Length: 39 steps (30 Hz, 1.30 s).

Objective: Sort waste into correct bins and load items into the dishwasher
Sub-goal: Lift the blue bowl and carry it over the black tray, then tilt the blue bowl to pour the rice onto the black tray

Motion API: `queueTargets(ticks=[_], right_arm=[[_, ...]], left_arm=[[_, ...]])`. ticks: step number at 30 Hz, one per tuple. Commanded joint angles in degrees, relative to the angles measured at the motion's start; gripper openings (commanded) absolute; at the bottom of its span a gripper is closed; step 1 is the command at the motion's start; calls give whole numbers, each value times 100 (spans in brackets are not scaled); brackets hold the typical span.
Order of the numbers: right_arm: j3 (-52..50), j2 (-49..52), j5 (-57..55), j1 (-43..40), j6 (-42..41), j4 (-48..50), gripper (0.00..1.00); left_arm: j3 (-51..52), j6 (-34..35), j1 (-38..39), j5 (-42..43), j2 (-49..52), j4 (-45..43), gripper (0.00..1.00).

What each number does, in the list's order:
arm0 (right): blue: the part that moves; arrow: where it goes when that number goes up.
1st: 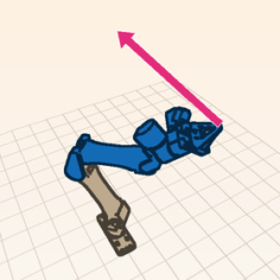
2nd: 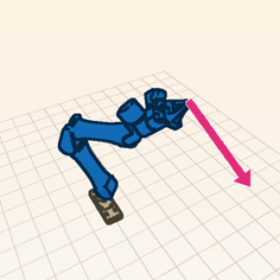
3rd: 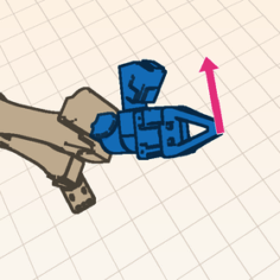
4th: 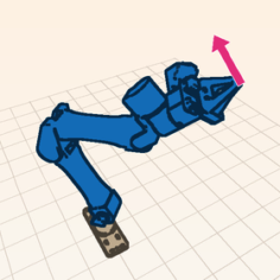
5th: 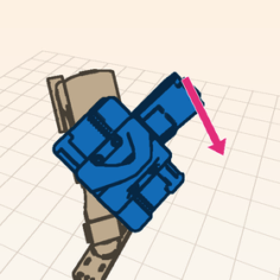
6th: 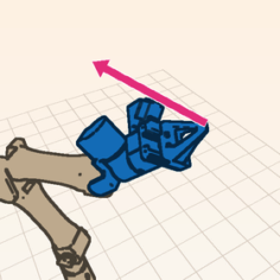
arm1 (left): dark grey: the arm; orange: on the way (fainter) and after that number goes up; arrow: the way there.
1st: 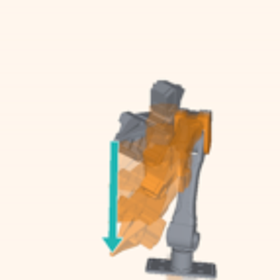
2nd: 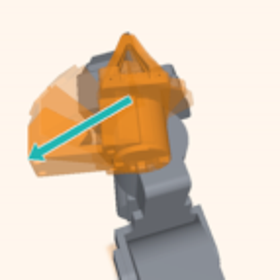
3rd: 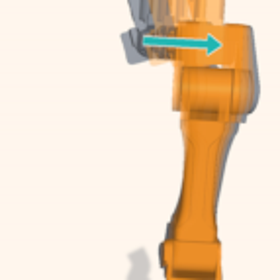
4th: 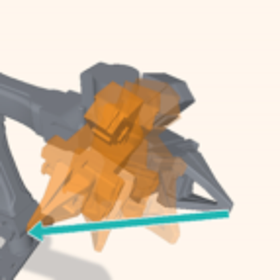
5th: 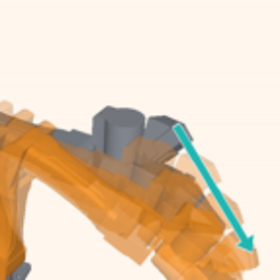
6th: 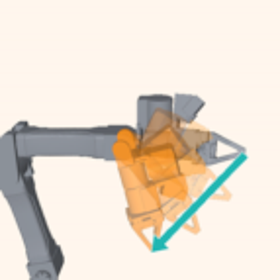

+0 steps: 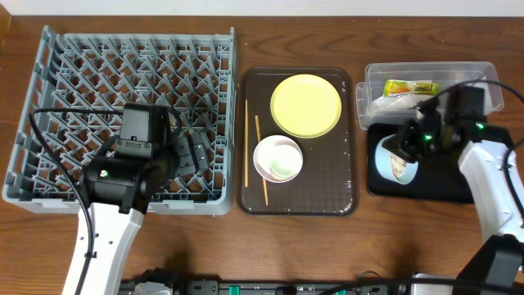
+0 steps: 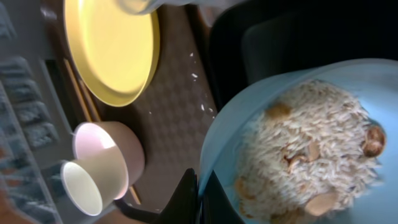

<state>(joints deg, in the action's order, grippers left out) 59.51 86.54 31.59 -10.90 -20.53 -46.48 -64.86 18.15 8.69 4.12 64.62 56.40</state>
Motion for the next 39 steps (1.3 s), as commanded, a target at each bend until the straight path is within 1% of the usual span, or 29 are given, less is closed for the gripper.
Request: queueTargets(ticks=[1, 6, 12, 14, 18, 19, 22, 25, 29, 33, 37, 39], right_arm=[[-286, -70, 1196, -638, 83, 195, 1], [-560, -59, 2085, -1434, 61, 372, 1], [-833, -2, 2894, -2013, -118, 662, 1], [-986, 24, 3211, -2131, -256, 907, 1], [-1191, 140, 3495, -2280, -520, 1276, 1], [-1263, 192, 3731, -2328, -549, 1460, 1], [-1300, 278, 4046, -2391, -623, 1659, 1], [-1303, 326, 4096, -2435, -831, 1757, 1], [-1303, 337, 4310, -2494, -828, 2055, 1], [-1303, 337, 4981, -2627, -839, 2660, 1], [-1305, 339, 5104, -2846, -903, 2712, 1], [-1307, 339, 5099, -3045, -1071, 2717, 1]], left_arm=[[-96, -33, 7, -31, 11, 11, 94], [-96, -33, 7, -31, 11, 9, 94], [-96, -33, 7, -31, 11, 11, 94], [-96, -33, 9, -31, 11, 11, 94], [-96, -33, 7, -28, 11, 11, 94], [-96, -33, 7, -31, 11, 11, 94], [-96, -33, 7, -31, 11, 11, 94], [-96, -33, 7, -31, 11, 11, 94], [-96, -33, 9, -31, 11, 11, 94], [-96, -31, 7, -28, 11, 11, 94], [-96, -31, 7, -31, 11, 11, 94], [-96, -33, 7, -31, 11, 11, 94]])
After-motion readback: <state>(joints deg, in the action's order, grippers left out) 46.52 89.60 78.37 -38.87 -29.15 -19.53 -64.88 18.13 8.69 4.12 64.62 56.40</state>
